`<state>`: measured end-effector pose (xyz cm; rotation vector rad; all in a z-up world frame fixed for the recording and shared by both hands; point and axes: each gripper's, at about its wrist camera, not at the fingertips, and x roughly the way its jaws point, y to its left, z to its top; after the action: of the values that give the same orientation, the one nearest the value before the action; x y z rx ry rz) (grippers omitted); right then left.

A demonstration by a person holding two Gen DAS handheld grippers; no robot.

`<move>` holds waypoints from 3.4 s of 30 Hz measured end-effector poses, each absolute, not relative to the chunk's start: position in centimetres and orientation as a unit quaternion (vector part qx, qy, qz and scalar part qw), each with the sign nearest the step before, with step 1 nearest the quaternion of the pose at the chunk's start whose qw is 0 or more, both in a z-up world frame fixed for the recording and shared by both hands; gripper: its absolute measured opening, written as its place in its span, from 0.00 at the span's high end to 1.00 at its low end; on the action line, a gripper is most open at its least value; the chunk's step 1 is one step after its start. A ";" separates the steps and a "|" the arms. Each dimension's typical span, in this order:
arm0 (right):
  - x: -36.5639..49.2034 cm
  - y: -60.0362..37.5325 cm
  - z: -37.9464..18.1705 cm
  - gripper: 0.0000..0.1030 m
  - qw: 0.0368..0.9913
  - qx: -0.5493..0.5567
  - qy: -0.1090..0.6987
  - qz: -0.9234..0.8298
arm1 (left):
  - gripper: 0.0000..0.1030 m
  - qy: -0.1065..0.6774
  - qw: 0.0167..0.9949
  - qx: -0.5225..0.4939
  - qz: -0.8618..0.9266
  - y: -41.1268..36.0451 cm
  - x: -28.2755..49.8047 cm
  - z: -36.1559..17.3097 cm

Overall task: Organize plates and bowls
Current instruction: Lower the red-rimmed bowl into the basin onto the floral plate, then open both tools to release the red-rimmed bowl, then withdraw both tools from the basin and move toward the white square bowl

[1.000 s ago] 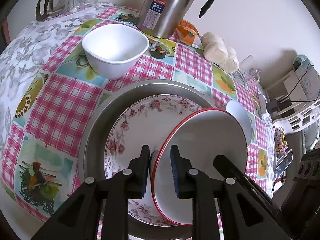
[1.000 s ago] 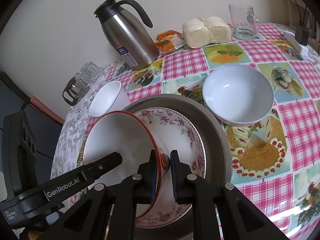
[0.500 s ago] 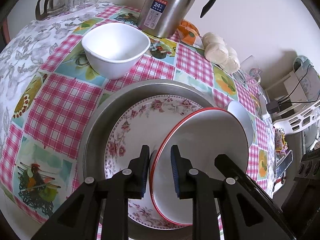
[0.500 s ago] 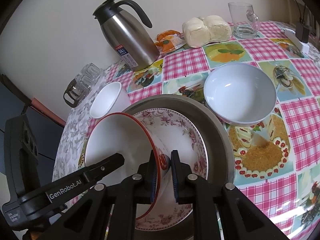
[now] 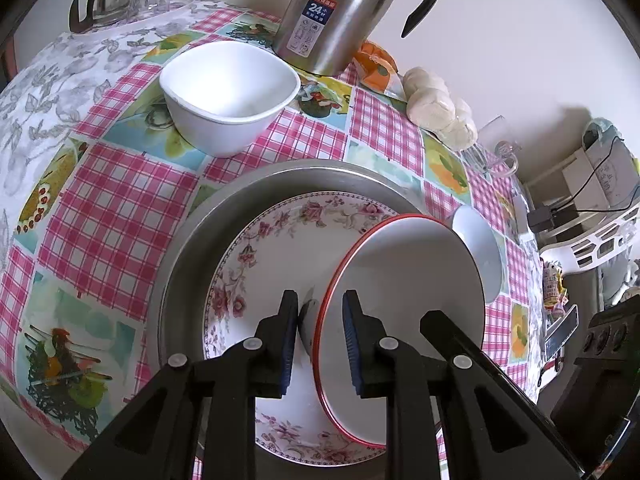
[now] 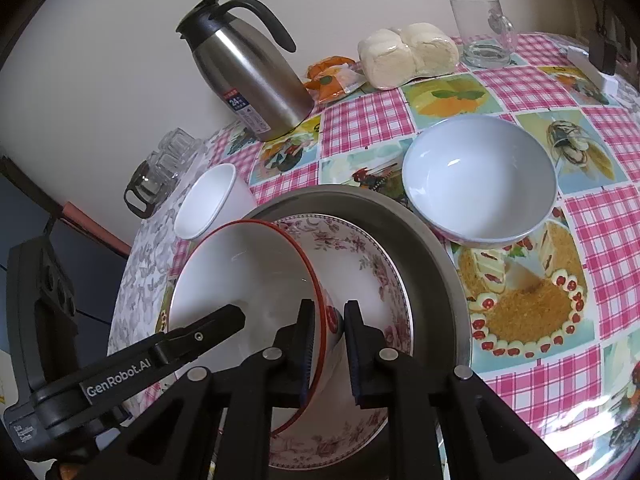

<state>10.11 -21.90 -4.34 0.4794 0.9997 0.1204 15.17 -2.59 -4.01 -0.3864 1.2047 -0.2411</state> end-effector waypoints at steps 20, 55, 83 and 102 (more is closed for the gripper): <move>10.2 -21.9 -4.5 0.76 0.846 0.231 0.476 0.061 | 0.76 0.567 0.794 -0.188 -0.110 -2.5 15.3 -4.3; 8.8 -22.8 -0.7 0.16 0.892 0.125 0.433 -0.015 | 0.29 0.522 0.841 -0.138 -0.037 -0.5 14.5 -1.1; 8.4 -22.8 -0.1 0.00 0.908 0.100 0.405 -0.030 | 0.05 0.474 0.874 -0.109 0.022 1.5 14.5 -0.3; 6.9 -20.6 1.0 0.00 0.921 0.097 0.377 -0.008 | 0.05 0.443 0.881 -0.162 0.028 6.9 14.8 -0.4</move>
<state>6.88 -20.56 0.96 0.1983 0.7735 -0.0167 14.82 6.88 -0.38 -0.3366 0.9225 0.0577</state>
